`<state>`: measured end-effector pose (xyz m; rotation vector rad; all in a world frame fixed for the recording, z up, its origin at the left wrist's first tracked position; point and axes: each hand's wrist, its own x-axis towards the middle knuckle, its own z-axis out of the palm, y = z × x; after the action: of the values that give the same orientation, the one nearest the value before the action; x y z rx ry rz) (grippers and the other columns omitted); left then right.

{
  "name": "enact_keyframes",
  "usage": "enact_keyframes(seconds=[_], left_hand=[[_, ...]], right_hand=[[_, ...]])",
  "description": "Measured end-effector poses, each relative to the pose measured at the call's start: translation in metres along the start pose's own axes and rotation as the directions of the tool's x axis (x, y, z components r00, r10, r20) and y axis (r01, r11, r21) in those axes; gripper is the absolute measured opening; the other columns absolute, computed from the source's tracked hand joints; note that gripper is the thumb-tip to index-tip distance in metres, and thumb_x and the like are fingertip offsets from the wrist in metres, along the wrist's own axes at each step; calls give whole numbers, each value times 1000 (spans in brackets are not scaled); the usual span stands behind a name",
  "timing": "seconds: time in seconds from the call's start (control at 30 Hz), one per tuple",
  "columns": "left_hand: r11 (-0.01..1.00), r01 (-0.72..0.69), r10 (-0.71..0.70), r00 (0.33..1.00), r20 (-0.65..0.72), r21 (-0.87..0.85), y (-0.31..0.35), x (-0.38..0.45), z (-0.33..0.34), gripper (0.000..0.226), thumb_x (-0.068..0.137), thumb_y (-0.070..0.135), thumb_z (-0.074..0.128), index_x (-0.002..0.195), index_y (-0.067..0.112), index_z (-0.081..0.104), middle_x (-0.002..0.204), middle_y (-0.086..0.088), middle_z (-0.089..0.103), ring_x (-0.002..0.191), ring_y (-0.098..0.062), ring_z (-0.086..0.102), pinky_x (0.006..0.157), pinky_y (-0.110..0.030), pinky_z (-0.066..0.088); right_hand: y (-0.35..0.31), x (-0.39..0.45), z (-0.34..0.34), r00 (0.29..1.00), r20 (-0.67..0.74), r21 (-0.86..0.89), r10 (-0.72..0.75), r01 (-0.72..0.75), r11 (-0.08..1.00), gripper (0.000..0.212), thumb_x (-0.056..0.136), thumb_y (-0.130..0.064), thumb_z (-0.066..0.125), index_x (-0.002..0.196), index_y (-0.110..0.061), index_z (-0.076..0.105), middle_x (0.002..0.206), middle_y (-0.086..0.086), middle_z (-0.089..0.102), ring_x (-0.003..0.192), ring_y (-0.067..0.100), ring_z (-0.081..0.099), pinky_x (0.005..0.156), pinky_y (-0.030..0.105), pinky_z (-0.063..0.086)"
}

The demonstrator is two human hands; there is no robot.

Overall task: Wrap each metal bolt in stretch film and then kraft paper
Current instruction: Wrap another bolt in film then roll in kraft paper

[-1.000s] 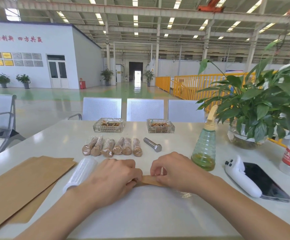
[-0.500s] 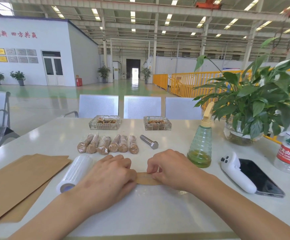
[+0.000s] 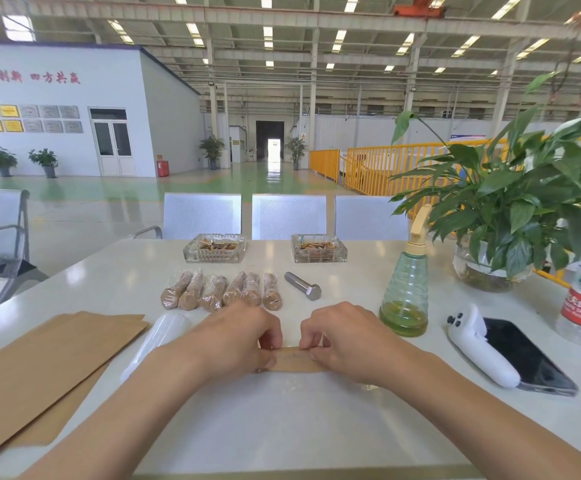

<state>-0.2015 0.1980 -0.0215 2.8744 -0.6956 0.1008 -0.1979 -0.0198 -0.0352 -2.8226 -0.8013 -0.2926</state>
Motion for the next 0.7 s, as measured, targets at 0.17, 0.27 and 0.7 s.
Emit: enact_keyframes(seconds=[0.17,0.27,0.7], left_hand=[[986,-52,55,998,-14,158,5,3,5,22,92,31,65,113,35,65,105,14,69,102,-13,60,76,-27,43],[984,-68,74,997,-29,166,5,3,6,21,93,30,63,113,34,65,106,13,69,100,-14,60,75,-28,42],[954,-92,83,996,42,284,12,2,8,15,88,31,55,99,27,64,100,-3,65,94,-30,63,70,-34,43]], right_hand=[[7,1,2,1000,18,93,18,-20,995,14,87,-31,68,97,-39,70,82,-25,57,81,-4,51,66,20,37],[9,3,1,997,67,168,28,-39,985,16,84,-25,70,95,-37,72,86,-22,60,82,-8,51,77,25,47],[24,6,6,985,153,498,75,-142,856,14,75,-36,77,87,-42,77,87,-13,73,78,10,65,69,24,51]])
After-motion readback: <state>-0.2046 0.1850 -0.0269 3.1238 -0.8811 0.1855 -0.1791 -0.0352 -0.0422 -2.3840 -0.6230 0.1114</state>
